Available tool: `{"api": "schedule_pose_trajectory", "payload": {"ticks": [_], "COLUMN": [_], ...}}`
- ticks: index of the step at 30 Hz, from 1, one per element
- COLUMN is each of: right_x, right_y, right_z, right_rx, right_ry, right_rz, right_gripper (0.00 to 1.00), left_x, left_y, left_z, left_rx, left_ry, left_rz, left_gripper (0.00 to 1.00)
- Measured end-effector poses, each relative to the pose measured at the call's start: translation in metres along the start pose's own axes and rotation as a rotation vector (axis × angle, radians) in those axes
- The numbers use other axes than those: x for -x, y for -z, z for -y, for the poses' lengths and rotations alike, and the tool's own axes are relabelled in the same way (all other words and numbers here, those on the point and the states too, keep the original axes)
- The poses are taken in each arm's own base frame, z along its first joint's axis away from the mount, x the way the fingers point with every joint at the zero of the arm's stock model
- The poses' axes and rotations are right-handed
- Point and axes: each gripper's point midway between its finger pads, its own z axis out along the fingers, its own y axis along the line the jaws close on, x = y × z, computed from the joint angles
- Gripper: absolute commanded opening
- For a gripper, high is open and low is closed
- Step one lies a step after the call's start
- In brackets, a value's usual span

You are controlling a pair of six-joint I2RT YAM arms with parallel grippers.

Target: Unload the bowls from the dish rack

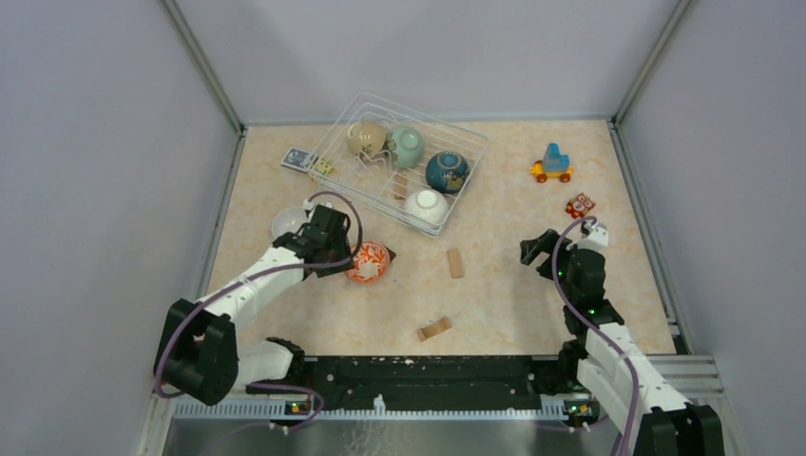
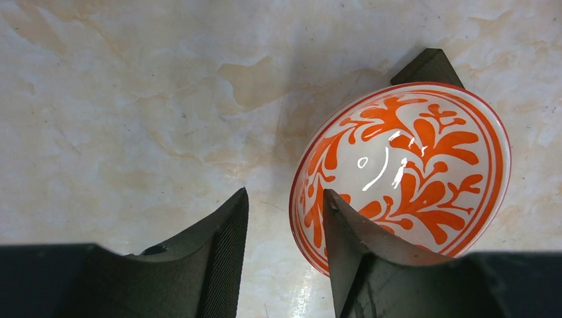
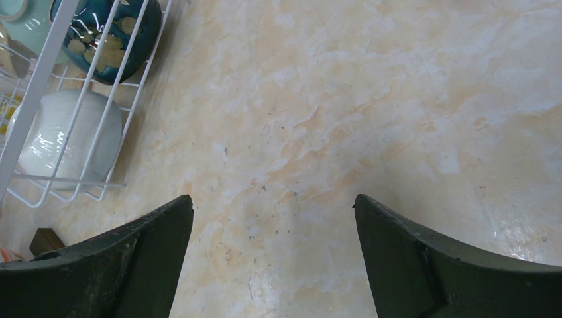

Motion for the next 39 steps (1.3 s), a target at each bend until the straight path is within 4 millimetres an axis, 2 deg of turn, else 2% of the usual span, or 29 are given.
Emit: {"api": "schedule_pose_trajectory", "payload": {"ticks": [2, 4, 8, 11, 17, 27, 36, 39], "right_x": [0.0, 0.0, 0.0, 0.0, 0.0, 0.0, 0.0, 0.0], "right_y": [0.0, 0.0, 0.0, 0.0, 0.0, 0.0, 0.0, 0.0], "right_z": [0.0, 0.0, 0.0, 0.0, 0.0, 0.0, 0.0, 0.0], "right_rx": [-0.001, 0.0, 0.0, 0.0, 0.0, -0.001, -0.001, 0.0], "right_ry": [0.0, 0.0, 0.0, 0.0, 0.0, 0.0, 0.0, 0.0], "right_rz": [0.0, 0.0, -0.001, 0.0, -0.001, 0.0, 0.0, -0.001], "right_gripper": [0.9, 0.9, 0.9, 0.9, 0.9, 0.9, 0.9, 0.9], "left_x": [-0.002, -0.004, -0.003, -0.001, 0.006, 0.024, 0.031, 0.033], "left_y": [-0.003, -0.006, -0.008, -0.009, -0.007, -0.004, -0.005, -0.004], "left_z": [-0.001, -0.001, -0.003, -0.005, -0.006, -0.052, -0.075, -0.083], "left_rx": [-0.001, 0.003, 0.014, 0.02, 0.004, 0.11, 0.156, 0.174], "left_ry": [0.005, 0.009, 0.033, 0.053, 0.102, 0.264, 0.363, 0.397], "left_rz": [-0.005, -0.009, -0.007, -0.001, 0.012, 0.072, 0.081, 0.084], "left_gripper": [0.46, 0.38, 0.14, 0.01, 0.0, 0.0, 0.0, 0.05]}}
